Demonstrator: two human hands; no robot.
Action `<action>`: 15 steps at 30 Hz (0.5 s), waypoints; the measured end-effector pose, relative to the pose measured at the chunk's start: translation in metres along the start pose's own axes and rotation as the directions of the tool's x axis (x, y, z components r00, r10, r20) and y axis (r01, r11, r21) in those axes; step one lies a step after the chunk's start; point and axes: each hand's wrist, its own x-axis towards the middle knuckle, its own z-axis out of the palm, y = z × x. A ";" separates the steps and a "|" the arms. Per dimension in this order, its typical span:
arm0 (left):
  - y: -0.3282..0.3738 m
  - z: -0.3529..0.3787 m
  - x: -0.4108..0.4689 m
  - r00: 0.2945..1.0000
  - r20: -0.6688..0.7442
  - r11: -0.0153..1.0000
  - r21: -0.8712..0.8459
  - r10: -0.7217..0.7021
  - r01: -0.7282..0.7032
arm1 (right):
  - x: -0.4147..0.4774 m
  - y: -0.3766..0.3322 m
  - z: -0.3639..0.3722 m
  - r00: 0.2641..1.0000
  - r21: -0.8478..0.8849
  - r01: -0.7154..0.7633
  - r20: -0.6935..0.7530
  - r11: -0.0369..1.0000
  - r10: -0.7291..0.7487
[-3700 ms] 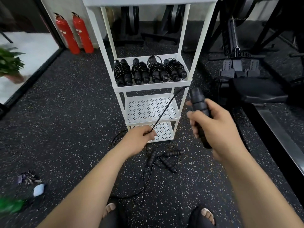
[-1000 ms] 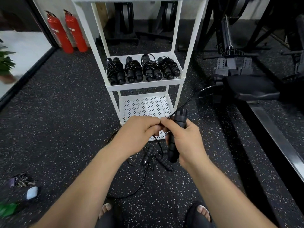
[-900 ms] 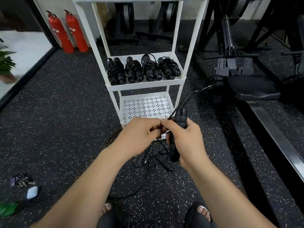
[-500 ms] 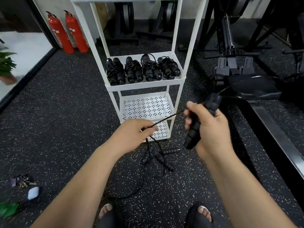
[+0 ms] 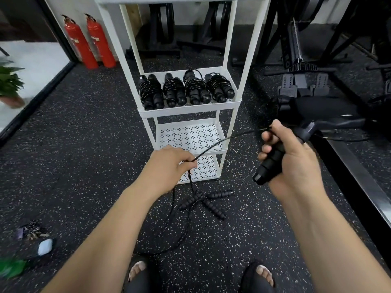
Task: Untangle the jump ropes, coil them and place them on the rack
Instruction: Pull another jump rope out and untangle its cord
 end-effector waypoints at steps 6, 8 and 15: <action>0.017 0.001 -0.002 0.987 -0.067 0.989 -0.015 0.146 -0.147 | -0.018 0.036 0.020 0.969 -0.286 -0.178 0.114 0.941 0.218; 0.024 0.003 -0.003 0.978 -0.071 0.981 0.010 0.194 -0.194 | -0.022 0.047 0.027 0.973 -0.327 -0.159 0.107 0.932 0.204; 0.029 0.006 -0.005 0.980 -0.009 0.980 0.007 0.197 -0.197 | -0.025 0.058 0.034 0.990 -0.473 0.014 0.131 0.881 0.055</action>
